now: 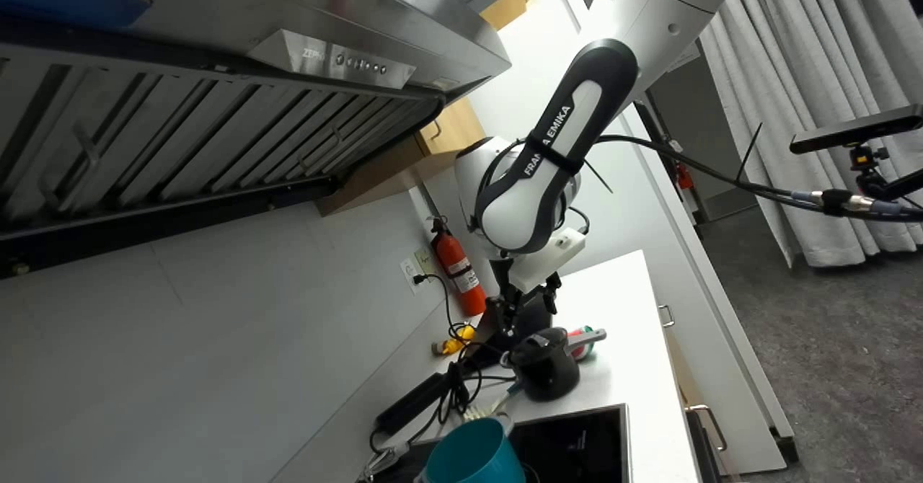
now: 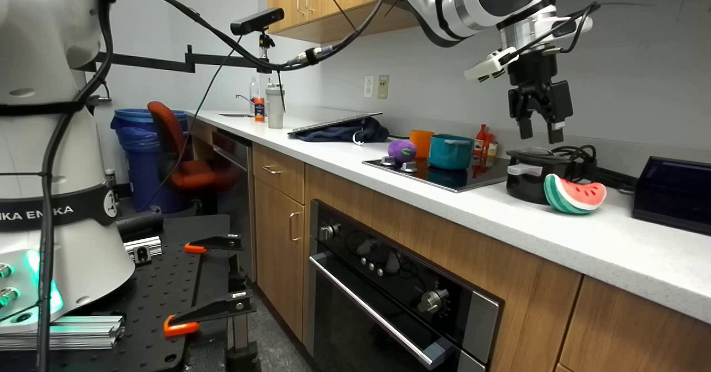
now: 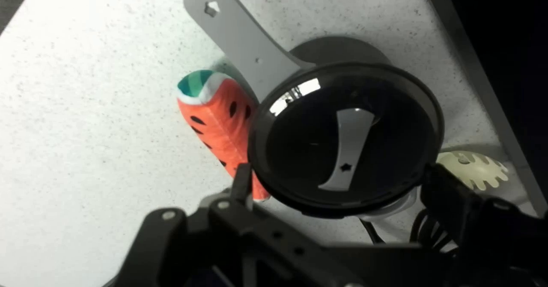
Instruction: Transfer the lid from the black pot to the blue pot
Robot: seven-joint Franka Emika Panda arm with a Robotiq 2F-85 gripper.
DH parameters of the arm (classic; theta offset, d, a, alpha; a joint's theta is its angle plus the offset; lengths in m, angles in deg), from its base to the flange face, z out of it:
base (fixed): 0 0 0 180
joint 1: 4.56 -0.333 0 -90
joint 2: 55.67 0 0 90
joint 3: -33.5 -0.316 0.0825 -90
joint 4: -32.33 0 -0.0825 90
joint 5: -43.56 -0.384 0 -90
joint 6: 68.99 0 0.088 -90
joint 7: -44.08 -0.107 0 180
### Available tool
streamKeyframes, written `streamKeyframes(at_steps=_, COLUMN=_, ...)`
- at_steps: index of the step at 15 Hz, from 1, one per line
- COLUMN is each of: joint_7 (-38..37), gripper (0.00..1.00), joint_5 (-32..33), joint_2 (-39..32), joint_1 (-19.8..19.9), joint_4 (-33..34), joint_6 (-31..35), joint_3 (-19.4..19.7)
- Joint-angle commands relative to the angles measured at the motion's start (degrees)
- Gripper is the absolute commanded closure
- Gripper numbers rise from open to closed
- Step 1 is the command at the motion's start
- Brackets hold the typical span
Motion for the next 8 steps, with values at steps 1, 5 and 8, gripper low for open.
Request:
streamKeyframes(at_steps=1, joint_7=-1.9, gripper=0.0, joint_5=0.6, joint_2=-3.2, joint_1=-1.3, joint_4=4.5, joint_6=-0.8, joint_3=1.6)
streamKeyframes(at_steps=5, joint_7=-2.0, gripper=0.0, joint_5=0.4, joint_2=-4.5, joint_1=-1.4, joint_4=5.8, joint_6=-1.1, joint_3=1.9)
streamKeyframes(at_steps=8, joint_7=-2.2, gripper=0.0, joint_5=0.5, joint_2=-5.3, joint_1=-1.6, joint_4=6.4, joint_6=-1.1, joint_3=2.0)
